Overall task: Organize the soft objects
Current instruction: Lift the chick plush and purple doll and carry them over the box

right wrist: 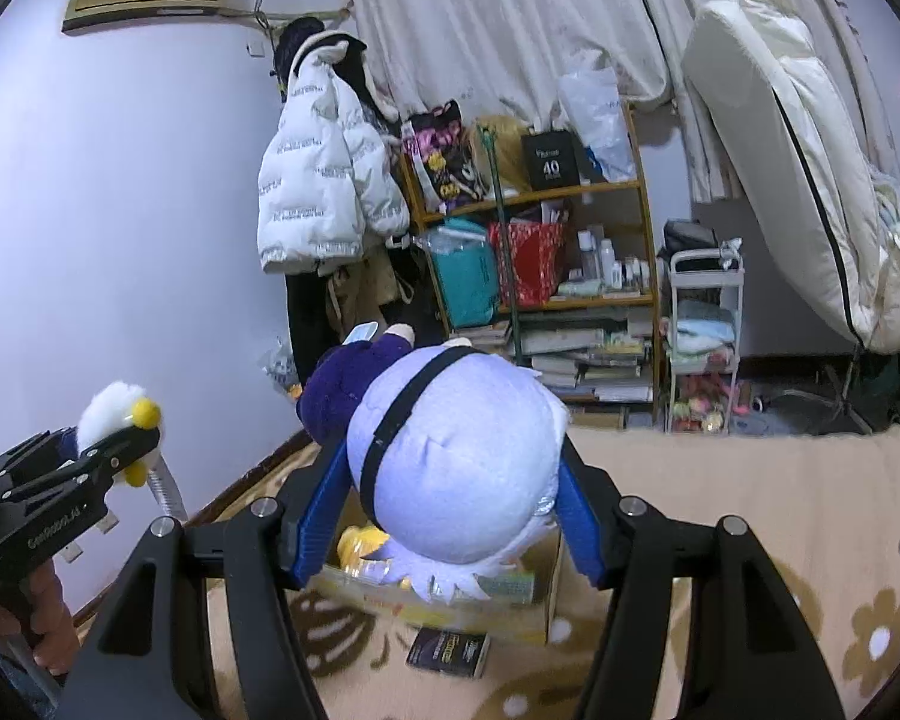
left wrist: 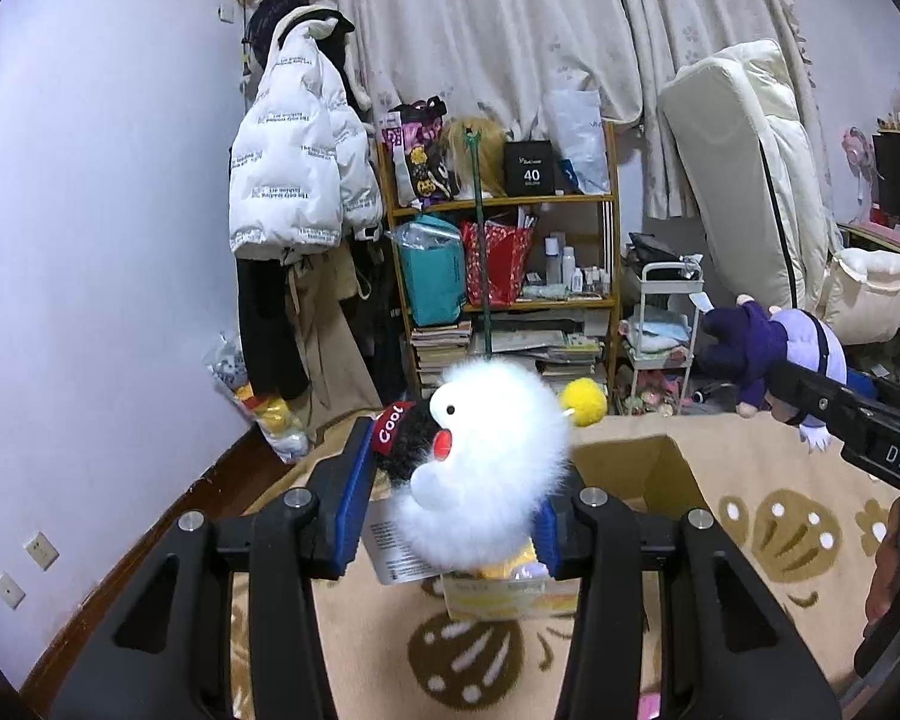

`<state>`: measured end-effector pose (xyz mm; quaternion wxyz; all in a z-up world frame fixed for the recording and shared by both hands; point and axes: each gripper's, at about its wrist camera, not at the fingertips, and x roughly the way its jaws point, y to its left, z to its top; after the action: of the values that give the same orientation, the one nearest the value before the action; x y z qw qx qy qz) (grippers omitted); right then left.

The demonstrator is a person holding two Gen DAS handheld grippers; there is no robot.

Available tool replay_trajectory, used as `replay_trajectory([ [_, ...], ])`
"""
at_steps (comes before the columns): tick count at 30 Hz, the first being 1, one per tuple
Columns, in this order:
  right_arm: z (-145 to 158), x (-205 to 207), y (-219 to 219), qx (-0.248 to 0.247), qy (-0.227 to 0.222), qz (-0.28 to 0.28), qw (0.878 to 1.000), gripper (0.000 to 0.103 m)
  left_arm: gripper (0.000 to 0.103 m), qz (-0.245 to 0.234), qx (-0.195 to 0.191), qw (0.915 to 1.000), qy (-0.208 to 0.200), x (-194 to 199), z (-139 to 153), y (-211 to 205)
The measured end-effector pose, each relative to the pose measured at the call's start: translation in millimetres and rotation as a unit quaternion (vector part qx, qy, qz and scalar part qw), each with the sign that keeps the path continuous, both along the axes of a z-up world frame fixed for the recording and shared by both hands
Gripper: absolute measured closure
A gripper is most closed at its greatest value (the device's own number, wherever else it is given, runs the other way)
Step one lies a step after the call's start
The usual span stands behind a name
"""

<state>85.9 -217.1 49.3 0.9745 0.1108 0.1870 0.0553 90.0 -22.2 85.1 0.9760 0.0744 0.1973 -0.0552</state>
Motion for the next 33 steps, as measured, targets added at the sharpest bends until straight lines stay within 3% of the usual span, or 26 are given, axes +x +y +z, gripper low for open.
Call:
replay_trajectory([
  [6, 6, 18, -1, -0.006, -0.013, 0.002, 1.000, 0.036, 0.059, 0.007, -0.017, 0.9998, 0.010, 25, -4, -5],
  [12, -12, 28, 3, -0.010, -0.008, 0.006, 1.000, 0.036, 0.059, 0.006, -0.002, 0.9998, 0.019, 39, -24, -7],
  [25, -64, 60, -9, 0.011, 0.059, 0.006, 0.998, 0.036, 0.059, 0.009, -0.002, 0.9970, 0.076, 75, -74, -6],
  [33, -83, 78, -16, 0.031, 0.077, 0.010, 0.996, 0.036, 0.059, 0.001, 0.005, 0.9952, 0.098, 89, -95, -15],
])
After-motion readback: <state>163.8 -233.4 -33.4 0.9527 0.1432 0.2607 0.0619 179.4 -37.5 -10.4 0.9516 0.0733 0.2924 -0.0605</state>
